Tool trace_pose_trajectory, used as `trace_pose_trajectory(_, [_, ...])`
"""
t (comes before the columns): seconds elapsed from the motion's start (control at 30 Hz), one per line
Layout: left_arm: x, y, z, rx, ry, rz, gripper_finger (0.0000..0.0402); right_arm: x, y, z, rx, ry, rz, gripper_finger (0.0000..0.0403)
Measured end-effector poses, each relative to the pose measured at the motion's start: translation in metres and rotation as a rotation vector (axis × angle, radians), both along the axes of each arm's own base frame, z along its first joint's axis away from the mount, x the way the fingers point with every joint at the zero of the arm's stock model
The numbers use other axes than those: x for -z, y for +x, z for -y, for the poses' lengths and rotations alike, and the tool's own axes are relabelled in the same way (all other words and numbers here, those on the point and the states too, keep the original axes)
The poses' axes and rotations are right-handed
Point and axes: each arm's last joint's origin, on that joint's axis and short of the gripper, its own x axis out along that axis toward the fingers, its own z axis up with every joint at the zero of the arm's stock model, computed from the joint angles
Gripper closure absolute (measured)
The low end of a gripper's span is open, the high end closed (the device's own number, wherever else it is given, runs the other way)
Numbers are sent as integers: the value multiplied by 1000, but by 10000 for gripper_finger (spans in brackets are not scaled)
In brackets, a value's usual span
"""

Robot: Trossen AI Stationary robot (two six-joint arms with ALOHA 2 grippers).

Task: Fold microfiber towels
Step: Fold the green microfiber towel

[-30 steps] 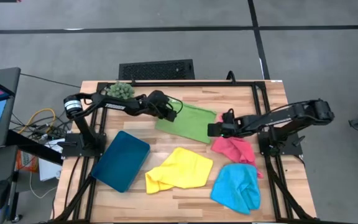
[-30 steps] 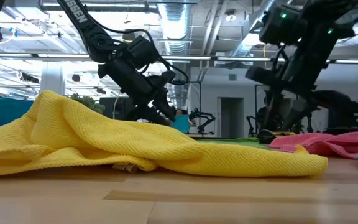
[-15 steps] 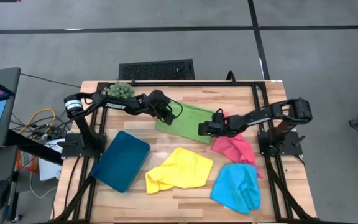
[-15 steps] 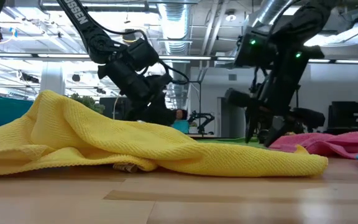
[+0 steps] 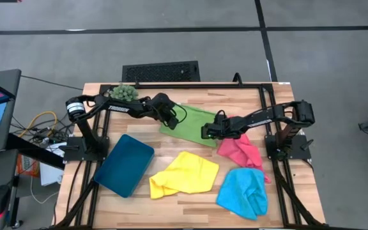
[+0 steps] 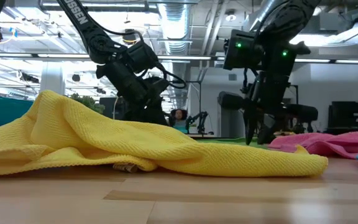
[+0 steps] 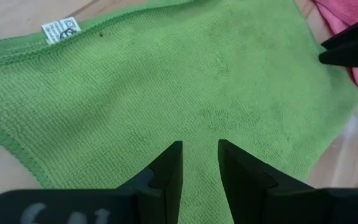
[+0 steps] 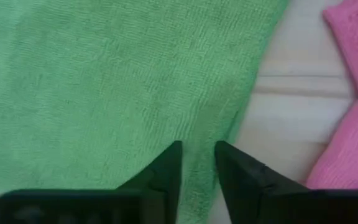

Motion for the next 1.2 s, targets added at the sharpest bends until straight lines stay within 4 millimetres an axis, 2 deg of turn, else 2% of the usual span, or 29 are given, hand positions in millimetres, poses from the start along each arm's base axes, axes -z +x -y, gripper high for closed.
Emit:
trace_pose_trajectory(0.2, [0, 3, 7, 25, 2, 0, 309, 1, 4, 5, -16, 11, 31, 331])
trace_pose_trajectory(0.5, [0, 7, 16, 68, 16, -2, 308, 1, 3, 3, -54, 20, 15, 353])
trace_pose_trajectory(0.67, [0, 8, 19, 77, 19, 1, 308, 0, 3, -7, -61, 31, 16, 325])
trace_pose_trajectory(1.0, [1, 6, 16, 36, 96, -39, 308, -3, 4, -18, -34, 66, 36, 222])
trace_pose_trajectory(1.2, [0, -1, 0, 30, 56, -21, 308, -24, 13, -36, -67, 47, 112, 208])
